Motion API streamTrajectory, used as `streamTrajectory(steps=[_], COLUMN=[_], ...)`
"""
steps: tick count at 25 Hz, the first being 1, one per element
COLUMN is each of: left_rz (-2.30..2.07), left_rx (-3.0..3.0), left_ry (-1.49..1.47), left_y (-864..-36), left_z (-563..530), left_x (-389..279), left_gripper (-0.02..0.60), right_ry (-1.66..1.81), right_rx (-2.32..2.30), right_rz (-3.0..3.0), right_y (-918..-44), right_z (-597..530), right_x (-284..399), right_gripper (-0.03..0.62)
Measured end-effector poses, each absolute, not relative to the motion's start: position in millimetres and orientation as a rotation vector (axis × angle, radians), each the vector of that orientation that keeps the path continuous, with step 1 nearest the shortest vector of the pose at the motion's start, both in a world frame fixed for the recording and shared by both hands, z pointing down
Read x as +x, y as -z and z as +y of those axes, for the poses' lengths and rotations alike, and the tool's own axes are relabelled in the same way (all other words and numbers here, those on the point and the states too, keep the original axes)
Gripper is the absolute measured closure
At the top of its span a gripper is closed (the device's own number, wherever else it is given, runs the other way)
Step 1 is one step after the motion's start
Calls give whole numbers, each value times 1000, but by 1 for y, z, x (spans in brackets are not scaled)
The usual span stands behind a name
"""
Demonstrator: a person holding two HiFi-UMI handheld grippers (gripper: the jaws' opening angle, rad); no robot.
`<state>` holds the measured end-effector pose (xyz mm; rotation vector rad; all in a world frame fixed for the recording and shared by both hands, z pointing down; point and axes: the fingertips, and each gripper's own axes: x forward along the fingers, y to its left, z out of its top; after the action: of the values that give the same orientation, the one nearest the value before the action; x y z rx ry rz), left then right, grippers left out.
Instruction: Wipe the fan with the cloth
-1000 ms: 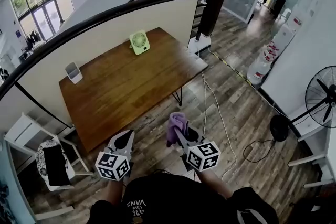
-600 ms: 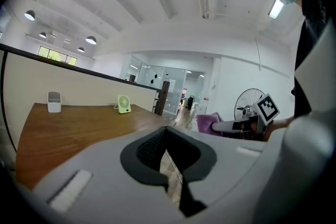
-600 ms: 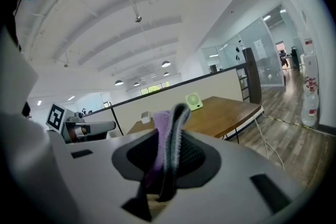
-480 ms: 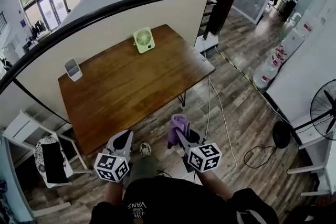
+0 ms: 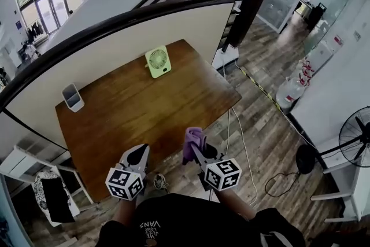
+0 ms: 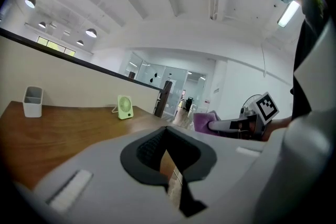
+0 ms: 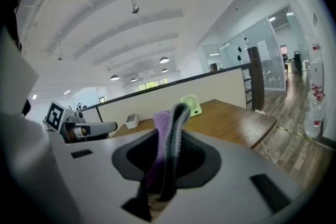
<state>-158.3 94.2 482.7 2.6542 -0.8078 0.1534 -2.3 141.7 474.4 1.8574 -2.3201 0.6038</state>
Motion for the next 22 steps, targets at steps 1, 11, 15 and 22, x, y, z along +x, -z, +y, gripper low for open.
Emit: streamTrajectory(steps=[1, 11, 15, 22], left_rz=[-795, -710, -714, -895], left_rx=[2659, 2664, 2636, 2554], left_ry=[-158, -190, -204, -221], left_y=[-482, -482, -489, -502], left_z=[82, -5, -14, -41], left_x=[-156, -132, -118, -96], left_gripper=[571, 571, 571, 571], right_ry=[-599, -631, -661, -688], right_rx=[1866, 1946, 1935, 1814], right_rz=[-2315, -2248, -2251, -2319], right_y=[-472, -471, -476, -490], right_z=[130, 54, 39, 0], right_x=[0, 24, 40, 84], right_gripper=[500, 500, 500, 500])
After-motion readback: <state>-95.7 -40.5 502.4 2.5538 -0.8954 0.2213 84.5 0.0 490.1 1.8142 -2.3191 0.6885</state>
